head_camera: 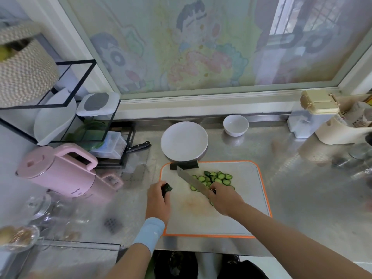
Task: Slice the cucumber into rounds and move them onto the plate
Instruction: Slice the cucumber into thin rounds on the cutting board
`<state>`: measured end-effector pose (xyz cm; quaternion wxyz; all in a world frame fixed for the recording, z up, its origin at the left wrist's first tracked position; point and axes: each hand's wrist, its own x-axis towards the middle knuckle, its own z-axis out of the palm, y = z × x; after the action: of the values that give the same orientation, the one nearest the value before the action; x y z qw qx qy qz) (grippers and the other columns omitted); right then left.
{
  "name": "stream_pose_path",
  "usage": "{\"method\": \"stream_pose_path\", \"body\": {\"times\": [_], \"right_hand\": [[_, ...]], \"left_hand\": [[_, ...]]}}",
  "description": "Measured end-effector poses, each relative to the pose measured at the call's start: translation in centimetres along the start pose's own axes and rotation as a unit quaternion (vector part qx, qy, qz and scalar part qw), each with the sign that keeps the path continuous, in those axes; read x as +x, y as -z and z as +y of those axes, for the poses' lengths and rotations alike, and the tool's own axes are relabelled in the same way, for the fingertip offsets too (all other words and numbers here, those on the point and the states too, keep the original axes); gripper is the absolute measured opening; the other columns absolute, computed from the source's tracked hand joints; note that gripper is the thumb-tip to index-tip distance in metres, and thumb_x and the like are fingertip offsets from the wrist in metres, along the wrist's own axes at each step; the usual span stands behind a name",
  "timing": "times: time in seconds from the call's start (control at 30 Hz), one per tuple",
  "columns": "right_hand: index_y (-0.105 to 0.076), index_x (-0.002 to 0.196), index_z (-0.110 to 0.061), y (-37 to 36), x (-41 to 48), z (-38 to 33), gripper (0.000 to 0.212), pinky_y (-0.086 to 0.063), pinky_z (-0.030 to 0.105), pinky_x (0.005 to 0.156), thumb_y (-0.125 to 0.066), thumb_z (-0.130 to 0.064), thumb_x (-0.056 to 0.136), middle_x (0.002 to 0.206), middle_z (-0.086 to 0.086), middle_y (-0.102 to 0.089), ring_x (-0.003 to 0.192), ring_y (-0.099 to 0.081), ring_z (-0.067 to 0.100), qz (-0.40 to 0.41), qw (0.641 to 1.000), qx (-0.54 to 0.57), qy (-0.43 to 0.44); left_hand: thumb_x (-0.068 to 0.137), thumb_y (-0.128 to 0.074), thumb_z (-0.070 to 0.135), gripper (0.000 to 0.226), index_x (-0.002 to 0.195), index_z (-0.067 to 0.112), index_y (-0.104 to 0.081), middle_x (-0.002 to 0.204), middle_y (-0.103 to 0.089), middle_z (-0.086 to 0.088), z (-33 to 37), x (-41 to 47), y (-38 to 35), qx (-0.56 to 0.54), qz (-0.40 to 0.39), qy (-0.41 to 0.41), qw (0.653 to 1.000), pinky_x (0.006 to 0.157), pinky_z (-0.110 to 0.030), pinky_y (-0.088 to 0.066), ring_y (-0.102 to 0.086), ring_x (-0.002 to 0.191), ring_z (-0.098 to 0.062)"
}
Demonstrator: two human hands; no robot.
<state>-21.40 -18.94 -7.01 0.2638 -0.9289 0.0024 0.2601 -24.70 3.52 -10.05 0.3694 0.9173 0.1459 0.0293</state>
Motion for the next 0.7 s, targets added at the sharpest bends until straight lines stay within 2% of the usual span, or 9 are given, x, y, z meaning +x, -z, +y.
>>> {"method": "stream_pose_path", "body": {"times": [0.07,0.17,0.37,0.53,0.6,0.7], "right_hand": [[-0.052,0.084,-0.025,-1.1,-0.2,-0.6,0.026,-0.048,0.033,0.062,-0.042,-0.046,0.096,0.079,-0.003,-0.060,0.072,-0.057,0.018,-0.005,0.999,0.031,-0.009],[-0.047,0.076,-0.028,-2.4,-0.4,-0.9,0.028,-0.042,0.030,0.056,-0.043,-0.045,0.097,0.076,-0.005,-0.058,0.071,-0.056,0.017,-0.014,1.000,0.021,0.002],[-0.045,0.074,-0.032,-3.9,-0.7,-0.6,0.027,-0.033,0.029,0.050,-0.038,-0.041,0.099,0.071,-0.007,-0.055,0.071,-0.056,0.020,-0.023,0.999,-0.003,0.027],[-0.051,0.096,-0.039,-4.5,-0.4,-0.1,0.015,-0.036,0.028,0.055,-0.037,-0.038,0.100,0.072,-0.011,-0.053,0.076,-0.056,0.019,-0.039,0.998,-0.008,0.049],[-0.056,0.112,-0.039,-4.9,-0.4,0.0,0.022,-0.040,0.029,0.061,-0.037,-0.038,0.100,0.079,-0.011,-0.058,0.081,-0.057,0.019,-0.038,0.998,-0.012,0.056],[-0.052,0.130,-0.038,-5.4,-0.5,-0.3,0.032,-0.048,0.032,0.071,-0.037,-0.037,0.101,0.095,-0.003,-0.067,0.091,-0.061,0.022,-0.038,0.997,-0.026,0.066]], "left_hand": [[0.090,-0.060,0.011,0.033,0.122,0.016,-0.055,0.115,-0.052,0.001,-1.2,-0.8,-0.8,0.024,-0.028,-0.020,0.999,0.097,-0.027,-0.037,-0.045,0.111,-0.017],[0.089,-0.064,0.016,0.031,0.119,0.019,-0.058,0.113,-0.054,0.006,-1.6,-1.4,-2.2,0.037,-0.087,-0.018,0.995,0.093,-0.021,-0.034,-0.047,0.112,-0.016],[0.085,-0.069,0.019,0.031,0.115,0.019,-0.059,0.113,-0.055,0.005,-1.8,-1.7,-4.2,0.041,-0.095,-0.008,0.995,0.089,-0.016,-0.033,-0.049,0.111,-0.014],[0.077,-0.071,0.014,0.035,0.110,0.018,-0.059,0.113,-0.051,0.004,-3.2,-2.7,-4.3,0.048,-0.036,-0.120,0.991,0.091,-0.016,-0.035,-0.047,0.105,-0.013],[0.077,-0.068,0.009,0.036,0.110,0.018,-0.057,0.112,-0.049,0.004,-3.9,-2.8,-4.5,0.054,-0.040,-0.143,0.987,0.089,-0.019,-0.039,-0.047,0.104,-0.015],[0.080,-0.063,0.010,0.029,0.108,0.015,-0.058,0.111,-0.049,0.003,-4.6,-2.9,-4.9,0.061,-0.031,-0.154,0.986,0.093,-0.012,-0.031,-0.047,0.105,-0.017]]}}
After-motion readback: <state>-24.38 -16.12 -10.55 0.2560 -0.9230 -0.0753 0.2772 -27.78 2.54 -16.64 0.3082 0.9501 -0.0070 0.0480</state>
